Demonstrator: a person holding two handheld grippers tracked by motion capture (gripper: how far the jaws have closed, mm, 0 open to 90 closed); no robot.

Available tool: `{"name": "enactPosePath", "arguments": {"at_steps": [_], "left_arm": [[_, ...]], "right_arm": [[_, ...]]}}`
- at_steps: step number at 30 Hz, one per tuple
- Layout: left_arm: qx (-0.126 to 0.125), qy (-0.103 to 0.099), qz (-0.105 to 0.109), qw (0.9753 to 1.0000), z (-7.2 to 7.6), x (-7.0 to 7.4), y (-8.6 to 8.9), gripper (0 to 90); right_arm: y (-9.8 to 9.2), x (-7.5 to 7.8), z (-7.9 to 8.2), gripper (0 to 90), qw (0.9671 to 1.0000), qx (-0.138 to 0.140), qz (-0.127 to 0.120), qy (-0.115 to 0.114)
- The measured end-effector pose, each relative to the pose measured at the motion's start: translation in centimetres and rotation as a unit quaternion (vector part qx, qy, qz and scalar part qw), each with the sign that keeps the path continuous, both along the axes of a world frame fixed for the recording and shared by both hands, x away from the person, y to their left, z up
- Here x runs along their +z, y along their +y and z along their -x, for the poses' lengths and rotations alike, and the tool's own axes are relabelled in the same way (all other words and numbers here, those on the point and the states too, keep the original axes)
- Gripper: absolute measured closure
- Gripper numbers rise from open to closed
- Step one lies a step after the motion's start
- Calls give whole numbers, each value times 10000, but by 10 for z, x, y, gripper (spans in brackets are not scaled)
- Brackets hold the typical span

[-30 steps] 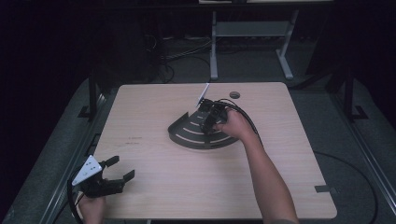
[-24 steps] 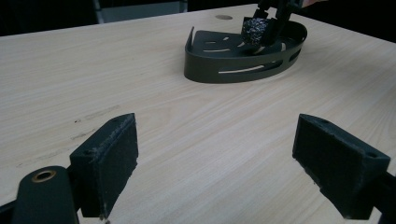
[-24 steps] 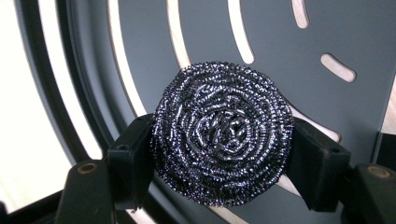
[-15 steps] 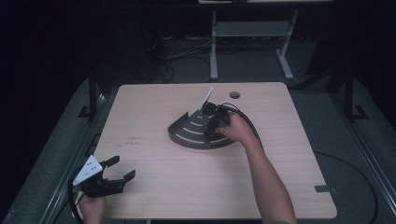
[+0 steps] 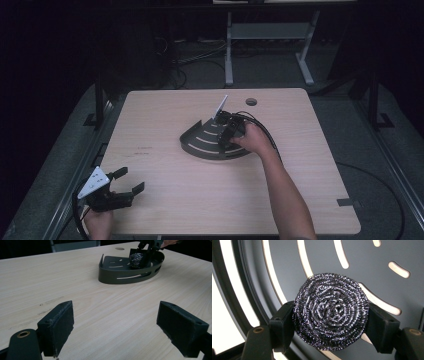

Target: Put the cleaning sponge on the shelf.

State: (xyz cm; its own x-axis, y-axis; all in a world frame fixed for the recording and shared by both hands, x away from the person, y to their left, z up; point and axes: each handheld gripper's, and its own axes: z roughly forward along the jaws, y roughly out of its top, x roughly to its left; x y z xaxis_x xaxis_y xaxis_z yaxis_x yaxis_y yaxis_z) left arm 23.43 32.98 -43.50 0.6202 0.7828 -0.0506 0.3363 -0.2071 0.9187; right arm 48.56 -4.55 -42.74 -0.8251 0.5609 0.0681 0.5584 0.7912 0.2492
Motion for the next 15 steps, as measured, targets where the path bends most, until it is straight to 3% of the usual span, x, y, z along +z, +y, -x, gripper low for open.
{"name": "enactPosePath", "arguments": {"at_steps": [15], "left_arm": [[13,26,-9,10000,-1,-1,0,137]], "right_arm": [[-5,-4,-2,298,9999,-103,-67,-51]]}}
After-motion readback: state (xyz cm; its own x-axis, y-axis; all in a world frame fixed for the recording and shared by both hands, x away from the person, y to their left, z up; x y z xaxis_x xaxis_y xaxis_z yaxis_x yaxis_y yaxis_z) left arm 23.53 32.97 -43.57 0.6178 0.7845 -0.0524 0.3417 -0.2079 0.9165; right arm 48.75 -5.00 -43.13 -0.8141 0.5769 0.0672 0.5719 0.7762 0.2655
